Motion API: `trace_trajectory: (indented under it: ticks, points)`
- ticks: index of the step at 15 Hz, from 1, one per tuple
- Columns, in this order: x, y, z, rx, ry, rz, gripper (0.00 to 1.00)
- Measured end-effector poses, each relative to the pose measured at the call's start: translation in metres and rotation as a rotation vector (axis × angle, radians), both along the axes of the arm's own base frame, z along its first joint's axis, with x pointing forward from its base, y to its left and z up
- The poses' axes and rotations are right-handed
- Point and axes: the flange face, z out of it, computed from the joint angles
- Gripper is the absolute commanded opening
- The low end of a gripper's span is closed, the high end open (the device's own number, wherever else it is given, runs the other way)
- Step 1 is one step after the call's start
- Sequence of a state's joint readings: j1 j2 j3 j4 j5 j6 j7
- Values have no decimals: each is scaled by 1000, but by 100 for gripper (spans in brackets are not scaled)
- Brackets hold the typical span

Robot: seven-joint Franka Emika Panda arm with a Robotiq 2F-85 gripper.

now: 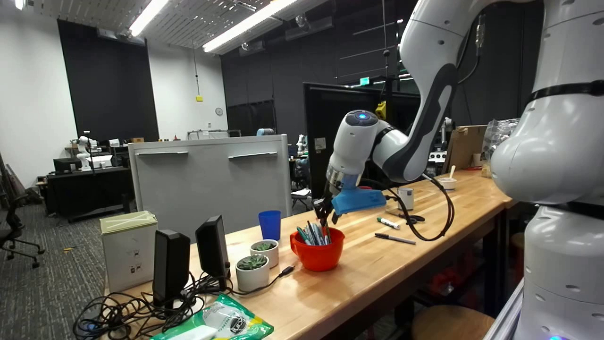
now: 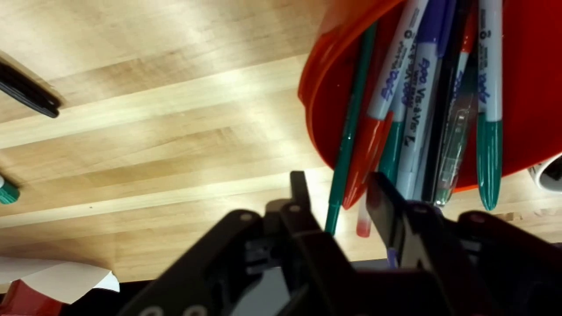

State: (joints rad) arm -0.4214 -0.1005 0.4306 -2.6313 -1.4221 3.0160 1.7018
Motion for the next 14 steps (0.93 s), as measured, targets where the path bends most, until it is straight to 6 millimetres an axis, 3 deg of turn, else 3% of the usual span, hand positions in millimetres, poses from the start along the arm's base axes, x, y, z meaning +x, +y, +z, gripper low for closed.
trace_trajectory:
  ticks: [1,6,7,9,14]
  points:
    - [0,0,-1,3,3,1,0]
    - [0,2,-6,21,15,8,0]
    - [0,2,-6,24,17,9,26]
    - [0,3,-8,29,22,11,30]
    - [0,4,-10,39,28,15,62]
